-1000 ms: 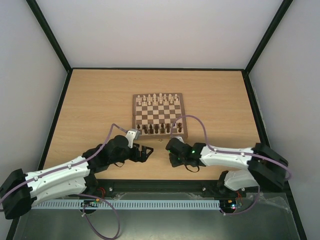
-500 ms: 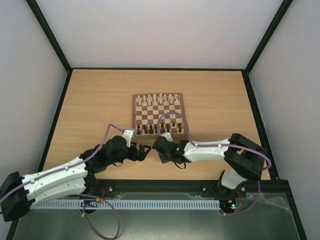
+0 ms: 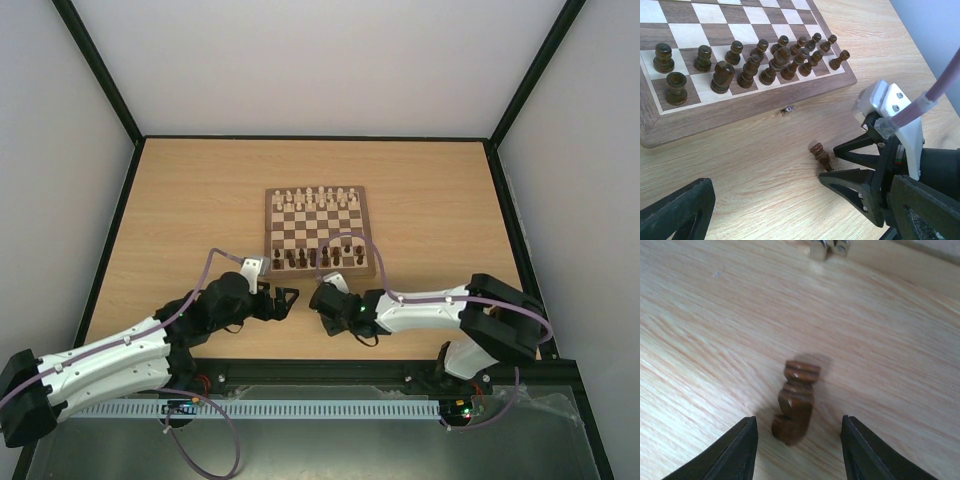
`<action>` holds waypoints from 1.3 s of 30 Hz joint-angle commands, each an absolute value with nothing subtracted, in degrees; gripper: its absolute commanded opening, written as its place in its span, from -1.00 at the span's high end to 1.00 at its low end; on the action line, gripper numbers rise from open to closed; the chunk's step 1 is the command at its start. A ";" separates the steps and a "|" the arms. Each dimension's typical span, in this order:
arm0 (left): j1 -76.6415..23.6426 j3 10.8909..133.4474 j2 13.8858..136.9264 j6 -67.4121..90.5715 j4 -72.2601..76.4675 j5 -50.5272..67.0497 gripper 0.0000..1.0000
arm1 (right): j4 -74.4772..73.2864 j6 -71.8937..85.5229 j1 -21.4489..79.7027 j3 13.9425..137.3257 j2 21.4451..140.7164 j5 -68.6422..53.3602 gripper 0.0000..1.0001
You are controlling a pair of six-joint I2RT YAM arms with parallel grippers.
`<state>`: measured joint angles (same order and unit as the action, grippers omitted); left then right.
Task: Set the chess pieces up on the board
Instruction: Place the chess piece at the center of the board, then pick up the chess piece at the center of the board.
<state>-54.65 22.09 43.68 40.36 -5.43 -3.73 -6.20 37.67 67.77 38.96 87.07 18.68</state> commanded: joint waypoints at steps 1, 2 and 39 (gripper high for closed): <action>-54.32 21.09 42.18 40.89 -6.72 -4.81 -0.98 | -8.81 39.76 68.29 34.12 83.51 16.80 0.03; -54.32 21.17 42.15 40.93 -6.83 -4.95 -0.98 | -8.54 40.22 68.29 33.21 82.51 16.83 0.01; -54.32 20.04 38.92 41.43 -8.65 -1.94 -0.98 | -7.89 41.95 68.29 34.52 83.11 16.48 0.91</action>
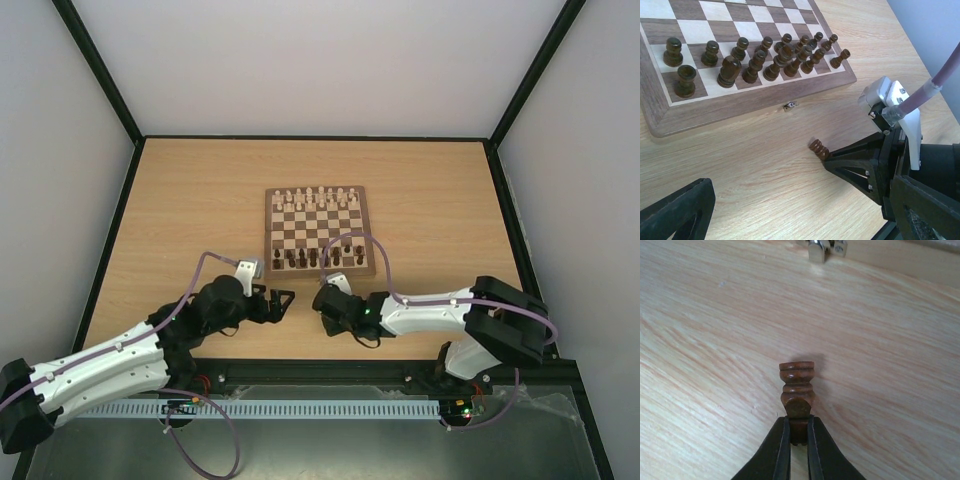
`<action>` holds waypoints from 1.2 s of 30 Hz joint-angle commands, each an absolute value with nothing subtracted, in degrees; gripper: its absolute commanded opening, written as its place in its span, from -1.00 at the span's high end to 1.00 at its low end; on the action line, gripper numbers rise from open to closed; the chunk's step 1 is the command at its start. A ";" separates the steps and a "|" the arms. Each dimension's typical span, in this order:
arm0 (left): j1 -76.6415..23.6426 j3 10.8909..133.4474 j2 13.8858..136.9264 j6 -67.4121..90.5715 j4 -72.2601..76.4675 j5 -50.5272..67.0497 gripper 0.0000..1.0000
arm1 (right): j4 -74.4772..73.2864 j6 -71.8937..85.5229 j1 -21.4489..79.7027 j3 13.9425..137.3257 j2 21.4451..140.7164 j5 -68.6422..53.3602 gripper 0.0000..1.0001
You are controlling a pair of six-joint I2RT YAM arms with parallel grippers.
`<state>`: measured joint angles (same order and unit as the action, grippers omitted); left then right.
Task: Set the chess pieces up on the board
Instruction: Pick up the chess piece at the center of the board, then place the chess piece on the chessboard.
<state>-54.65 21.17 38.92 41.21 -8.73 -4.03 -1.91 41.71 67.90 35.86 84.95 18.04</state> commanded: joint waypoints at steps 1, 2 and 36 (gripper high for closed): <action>-54.32 19.91 39.08 41.41 -7.90 -0.69 -0.98 | -8.50 41.40 68.29 34.60 82.02 16.40 0.91; -54.24 19.76 39.25 41.31 -6.91 1.07 -0.98 | -9.24 40.83 68.29 34.69 80.57 16.31 0.91; -49.13 8.04 46.24 63.19 39.08 57.12 -0.97 | -9.67 26.14 72.31 37.71 54.81 -14.06 0.92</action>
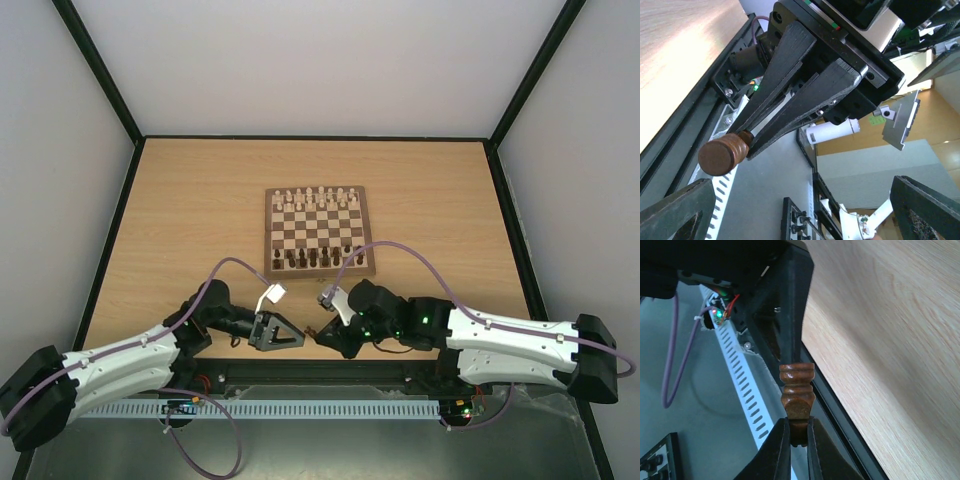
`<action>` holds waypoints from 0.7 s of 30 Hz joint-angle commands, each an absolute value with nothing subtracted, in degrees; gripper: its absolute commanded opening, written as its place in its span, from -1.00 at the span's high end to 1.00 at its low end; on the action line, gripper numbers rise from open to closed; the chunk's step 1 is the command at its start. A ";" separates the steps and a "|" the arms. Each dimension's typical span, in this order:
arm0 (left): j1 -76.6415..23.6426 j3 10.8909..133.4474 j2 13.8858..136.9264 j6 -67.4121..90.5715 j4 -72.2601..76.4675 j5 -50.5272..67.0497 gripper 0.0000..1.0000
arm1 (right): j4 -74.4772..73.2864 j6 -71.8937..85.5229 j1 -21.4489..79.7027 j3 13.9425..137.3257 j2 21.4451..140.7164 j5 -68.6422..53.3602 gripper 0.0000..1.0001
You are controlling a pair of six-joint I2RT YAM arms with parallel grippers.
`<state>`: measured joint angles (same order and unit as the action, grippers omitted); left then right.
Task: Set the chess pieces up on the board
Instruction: Place the chess piece on the chessboard.
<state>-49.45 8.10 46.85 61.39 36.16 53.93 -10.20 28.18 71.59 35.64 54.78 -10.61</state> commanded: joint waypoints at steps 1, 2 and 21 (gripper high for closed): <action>-49.17 8.08 46.35 62.97 38.53 57.08 -0.96 | -9.47 25.97 72.38 37.84 54.64 -14.72 0.92; -49.14 8.02 46.44 62.98 38.42 57.24 -0.95 | -9.41 25.79 72.42 38.14 54.46 -15.08 0.92; -49.18 9.13 51.30 60.96 37.88 57.29 -0.09 | -9.50 24.65 73.65 38.74 56.33 -17.10 0.92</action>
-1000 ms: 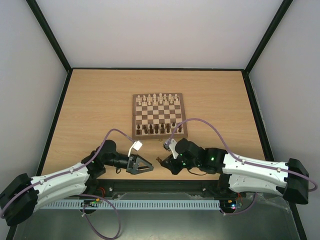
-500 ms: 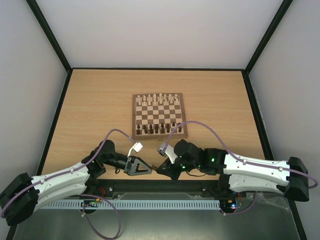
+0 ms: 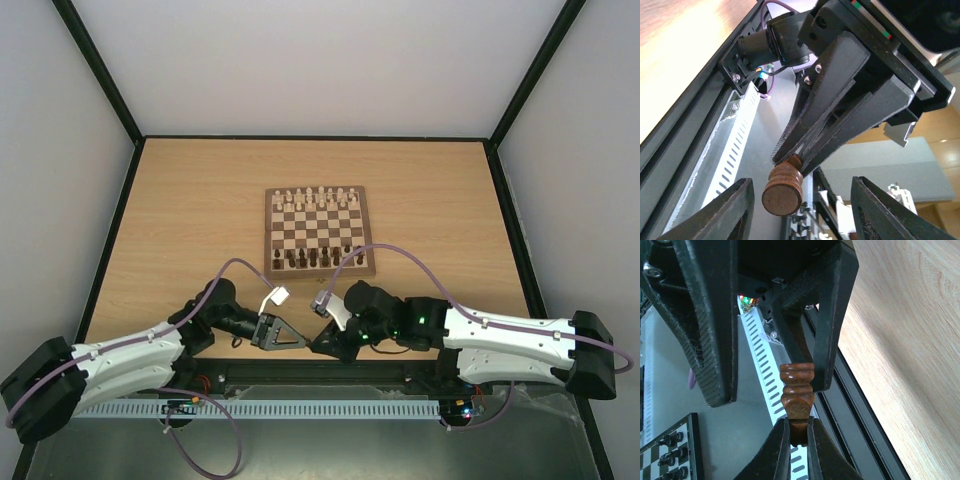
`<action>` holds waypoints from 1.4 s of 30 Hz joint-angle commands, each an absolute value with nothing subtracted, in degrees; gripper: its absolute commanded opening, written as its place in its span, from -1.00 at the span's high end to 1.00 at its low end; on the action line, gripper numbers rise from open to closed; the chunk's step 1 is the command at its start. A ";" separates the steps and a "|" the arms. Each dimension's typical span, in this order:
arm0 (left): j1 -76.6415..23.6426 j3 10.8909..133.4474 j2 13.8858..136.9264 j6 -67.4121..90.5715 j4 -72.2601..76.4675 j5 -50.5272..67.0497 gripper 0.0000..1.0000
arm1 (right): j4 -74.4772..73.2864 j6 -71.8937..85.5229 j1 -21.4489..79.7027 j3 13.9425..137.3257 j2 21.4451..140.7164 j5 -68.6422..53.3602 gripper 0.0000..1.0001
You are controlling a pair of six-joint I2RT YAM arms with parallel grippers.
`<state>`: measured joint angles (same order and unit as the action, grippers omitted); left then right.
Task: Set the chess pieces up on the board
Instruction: Place the chess piece on the chessboard.
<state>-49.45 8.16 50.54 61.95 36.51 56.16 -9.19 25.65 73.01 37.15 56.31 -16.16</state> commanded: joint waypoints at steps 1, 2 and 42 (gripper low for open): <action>-49.15 9.14 51.50 60.80 37.77 57.30 -0.05 | -9.49 24.61 73.65 38.75 56.41 -17.04 0.92; -49.13 9.22 51.60 60.59 37.46 57.22 -0.03 | -9.45 24.61 73.65 38.73 56.50 -17.05 0.92; -37.36 13.95 53.94 56.83 34.33 52.73 0.73 | -9.29 30.17 63.62 42.18 50.87 4.07 -0.41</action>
